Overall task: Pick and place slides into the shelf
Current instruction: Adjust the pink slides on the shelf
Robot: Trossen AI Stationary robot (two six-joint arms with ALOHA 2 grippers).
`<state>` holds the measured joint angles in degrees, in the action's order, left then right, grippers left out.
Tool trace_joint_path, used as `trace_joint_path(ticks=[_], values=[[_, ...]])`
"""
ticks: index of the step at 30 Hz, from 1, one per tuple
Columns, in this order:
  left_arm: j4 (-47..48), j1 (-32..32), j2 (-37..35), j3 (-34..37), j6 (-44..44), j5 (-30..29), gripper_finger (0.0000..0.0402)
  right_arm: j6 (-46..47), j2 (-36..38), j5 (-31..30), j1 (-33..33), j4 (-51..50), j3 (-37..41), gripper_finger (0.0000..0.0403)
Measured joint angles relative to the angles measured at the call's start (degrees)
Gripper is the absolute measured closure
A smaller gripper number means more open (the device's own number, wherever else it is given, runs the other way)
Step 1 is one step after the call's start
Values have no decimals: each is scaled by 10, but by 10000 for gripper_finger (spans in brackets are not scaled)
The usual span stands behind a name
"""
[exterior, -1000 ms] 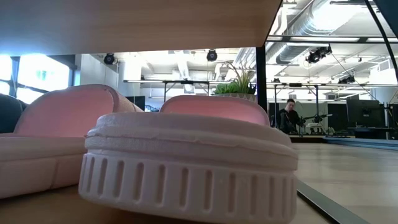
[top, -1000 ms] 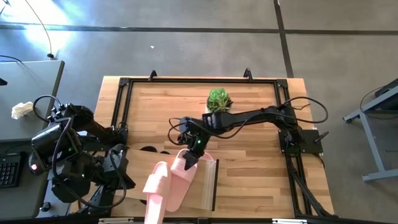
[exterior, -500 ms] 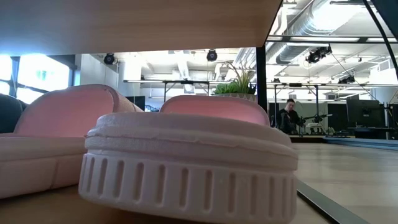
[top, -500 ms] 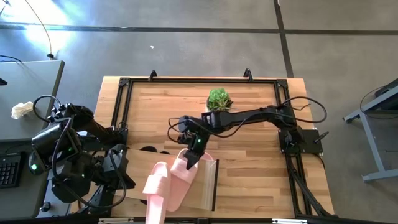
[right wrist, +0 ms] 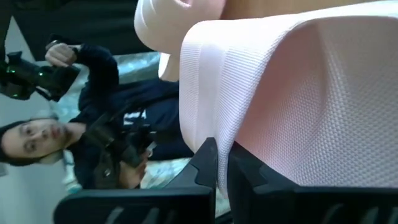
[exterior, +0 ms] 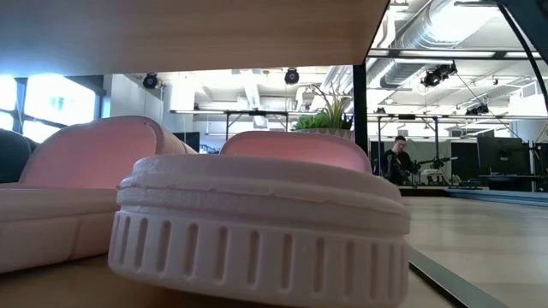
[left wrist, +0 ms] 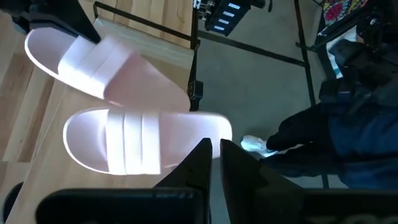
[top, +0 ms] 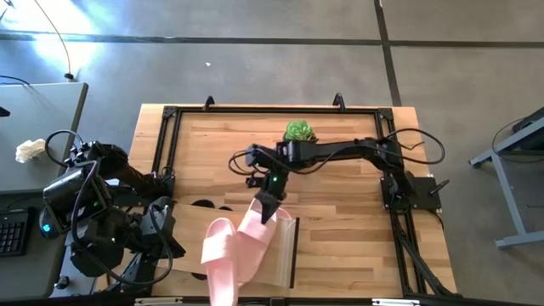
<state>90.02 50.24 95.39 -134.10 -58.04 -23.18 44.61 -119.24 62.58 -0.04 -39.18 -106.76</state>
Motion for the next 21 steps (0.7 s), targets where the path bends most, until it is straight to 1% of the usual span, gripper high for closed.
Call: trace_joint_path(ticks=[5, 8, 12, 16, 21], values=[[0, 0, 0, 0, 13, 0, 380, -16, 0, 45, 3, -55, 0, 402], [0, 0, 0, 0, 42, 1, 380, -39, 0, 43, 1, -85, 0, 402], [0, 0, 4, 1, 89, 11, 380, -53, 0, 43, 0, -94, 0, 402], [-4, -3, 19, 34, 88, 2, 380, -61, 0, 60, 0, -100, 0, 403], [0, -17, 55, 96, 48, -19, 380, -65, 1, 70, 0, -101, 0, 403]])
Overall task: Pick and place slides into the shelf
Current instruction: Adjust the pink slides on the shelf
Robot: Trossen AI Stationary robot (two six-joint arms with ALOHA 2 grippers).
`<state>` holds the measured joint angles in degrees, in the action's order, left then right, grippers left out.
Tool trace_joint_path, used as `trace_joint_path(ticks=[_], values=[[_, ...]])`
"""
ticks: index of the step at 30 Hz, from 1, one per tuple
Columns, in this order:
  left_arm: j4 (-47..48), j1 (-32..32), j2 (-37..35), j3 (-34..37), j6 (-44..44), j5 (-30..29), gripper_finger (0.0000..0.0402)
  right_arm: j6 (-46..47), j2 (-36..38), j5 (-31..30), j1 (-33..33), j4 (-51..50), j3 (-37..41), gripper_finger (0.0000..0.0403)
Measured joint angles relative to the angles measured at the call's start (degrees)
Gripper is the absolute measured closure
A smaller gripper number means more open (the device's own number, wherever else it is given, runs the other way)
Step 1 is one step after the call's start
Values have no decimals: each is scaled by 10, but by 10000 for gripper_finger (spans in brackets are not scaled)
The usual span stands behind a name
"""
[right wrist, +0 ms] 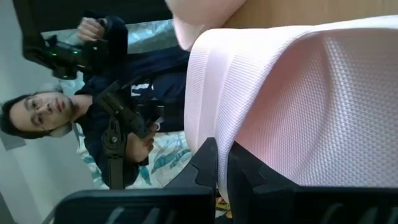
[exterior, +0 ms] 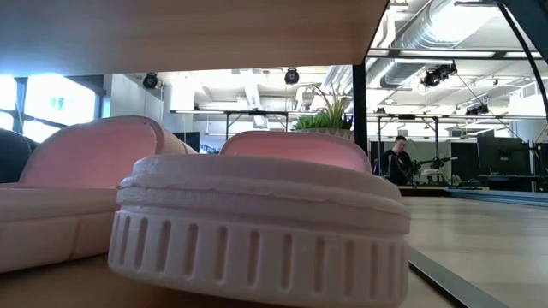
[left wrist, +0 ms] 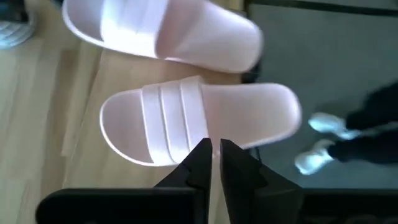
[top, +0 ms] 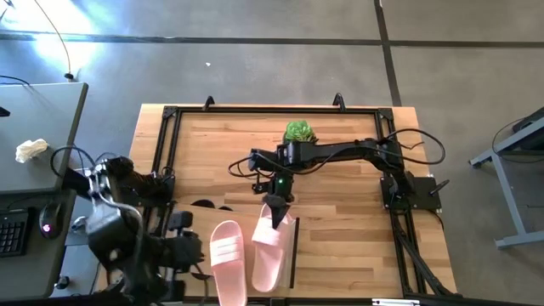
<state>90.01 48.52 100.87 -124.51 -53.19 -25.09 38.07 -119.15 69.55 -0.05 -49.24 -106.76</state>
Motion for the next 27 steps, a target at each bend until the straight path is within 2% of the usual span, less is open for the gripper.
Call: trace_joint_path(ticks=[4, 10, 14, 22, 27], values=[[-17, -6, 27, 13, -53, -23, 388, -8, 0, 6, -4, 1, 0, 403], [-87, -5, 68, 12, -55, -6, 397, -11, 0, 12, -27, 2, 0, 403], [-74, -5, 101, 12, -78, 15, 401, -13, 0, 10, -38, 17, 0, 403], [-15, -6, 150, 13, -160, 15, 401, -10, -3, -4, -51, 82, 0, 403], [-4, -6, 159, 13, -180, 8, 401, -11, -3, -22, -54, 114, 0, 403]])
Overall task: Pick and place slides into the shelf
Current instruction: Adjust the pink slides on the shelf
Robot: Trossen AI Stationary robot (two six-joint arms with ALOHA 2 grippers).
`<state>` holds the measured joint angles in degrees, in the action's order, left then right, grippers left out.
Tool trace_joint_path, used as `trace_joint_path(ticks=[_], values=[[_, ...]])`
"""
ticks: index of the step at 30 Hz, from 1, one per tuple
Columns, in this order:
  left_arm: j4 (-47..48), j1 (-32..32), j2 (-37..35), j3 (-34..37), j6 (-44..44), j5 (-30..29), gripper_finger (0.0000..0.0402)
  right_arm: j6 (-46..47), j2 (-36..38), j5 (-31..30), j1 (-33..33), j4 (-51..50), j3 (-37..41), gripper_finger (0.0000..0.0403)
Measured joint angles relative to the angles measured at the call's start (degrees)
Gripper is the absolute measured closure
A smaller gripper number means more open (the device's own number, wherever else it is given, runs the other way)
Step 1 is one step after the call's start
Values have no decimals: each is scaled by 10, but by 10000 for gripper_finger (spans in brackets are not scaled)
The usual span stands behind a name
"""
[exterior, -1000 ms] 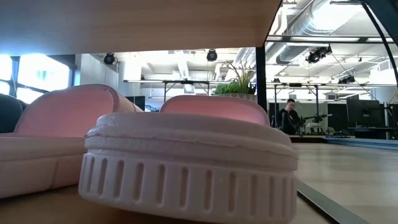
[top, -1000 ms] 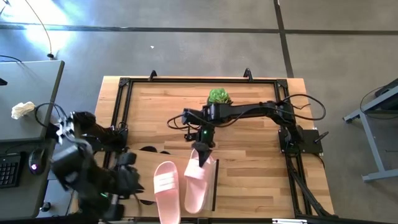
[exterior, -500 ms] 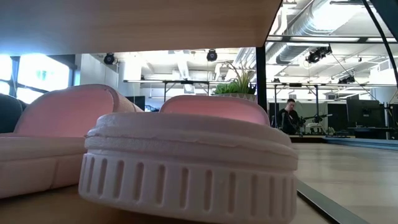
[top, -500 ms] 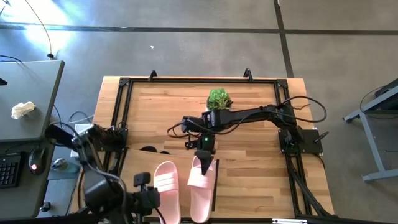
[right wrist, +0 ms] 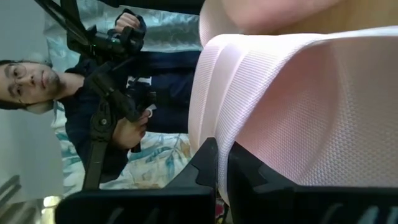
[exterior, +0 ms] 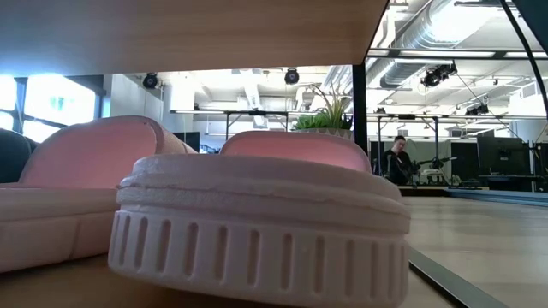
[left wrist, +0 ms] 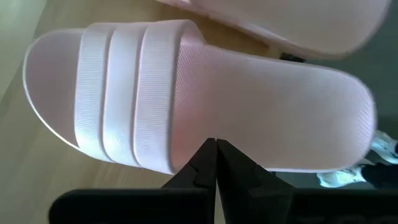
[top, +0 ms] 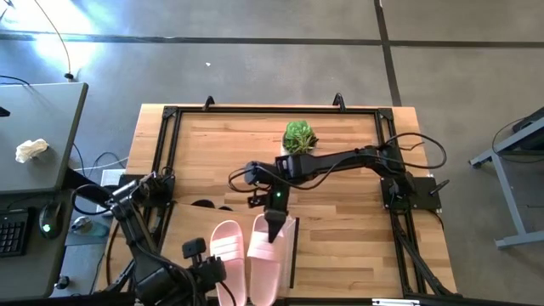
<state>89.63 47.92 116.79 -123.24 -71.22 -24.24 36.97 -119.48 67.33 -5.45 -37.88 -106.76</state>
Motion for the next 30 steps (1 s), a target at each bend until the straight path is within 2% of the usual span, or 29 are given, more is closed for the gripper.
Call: trace_joint_path(ticks=[6, 17, 30], values=[[4, -16, 2, 9, 4, -4, 401, 1, 0, -16, -6, 23, 0, 403], [4, -56, 2, 30, 68, 10, 401, -9, 0, -39, -13, 25, 0, 403], [4, -80, 2, 30, 95, -2, 401, -14, 0, -43, -8, 24, 0, 403]])
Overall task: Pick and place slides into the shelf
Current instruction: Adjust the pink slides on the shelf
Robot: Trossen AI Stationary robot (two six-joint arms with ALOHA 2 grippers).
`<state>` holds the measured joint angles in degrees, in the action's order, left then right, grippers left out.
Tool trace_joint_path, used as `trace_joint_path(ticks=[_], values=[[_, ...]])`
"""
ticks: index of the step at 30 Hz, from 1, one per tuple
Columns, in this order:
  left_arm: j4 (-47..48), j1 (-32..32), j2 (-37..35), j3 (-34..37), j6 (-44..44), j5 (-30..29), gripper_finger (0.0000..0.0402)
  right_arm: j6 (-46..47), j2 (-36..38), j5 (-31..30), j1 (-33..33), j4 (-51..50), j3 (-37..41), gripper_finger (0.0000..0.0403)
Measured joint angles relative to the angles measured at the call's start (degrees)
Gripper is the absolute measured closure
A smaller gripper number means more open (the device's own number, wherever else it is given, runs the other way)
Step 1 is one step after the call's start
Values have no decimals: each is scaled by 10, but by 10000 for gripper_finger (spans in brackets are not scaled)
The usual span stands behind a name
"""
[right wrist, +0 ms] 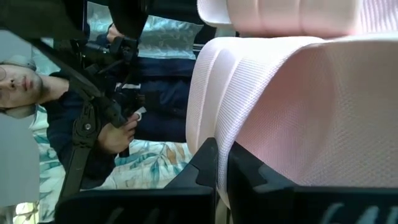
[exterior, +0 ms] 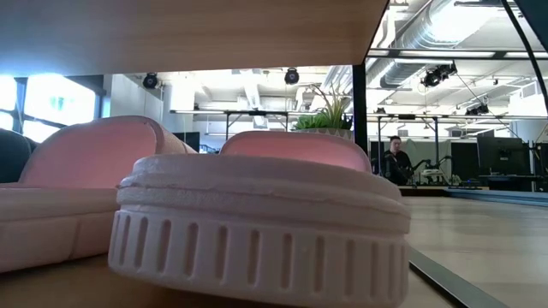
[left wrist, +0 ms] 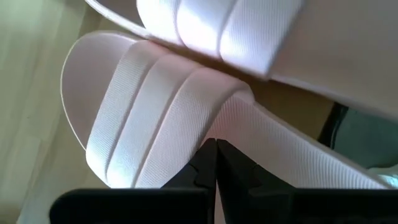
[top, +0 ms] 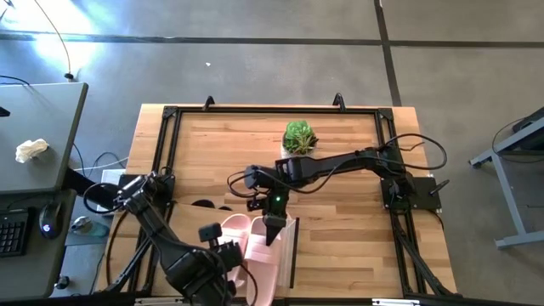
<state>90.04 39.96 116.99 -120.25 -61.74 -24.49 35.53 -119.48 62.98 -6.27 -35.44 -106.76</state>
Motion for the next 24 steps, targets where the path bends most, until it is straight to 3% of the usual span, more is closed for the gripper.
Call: trace_joint_path(ticks=[24], values=[[0, -27, -1, 0, 31, -6, 401, -35, 0, -21, 27, -40, 0, 403]])
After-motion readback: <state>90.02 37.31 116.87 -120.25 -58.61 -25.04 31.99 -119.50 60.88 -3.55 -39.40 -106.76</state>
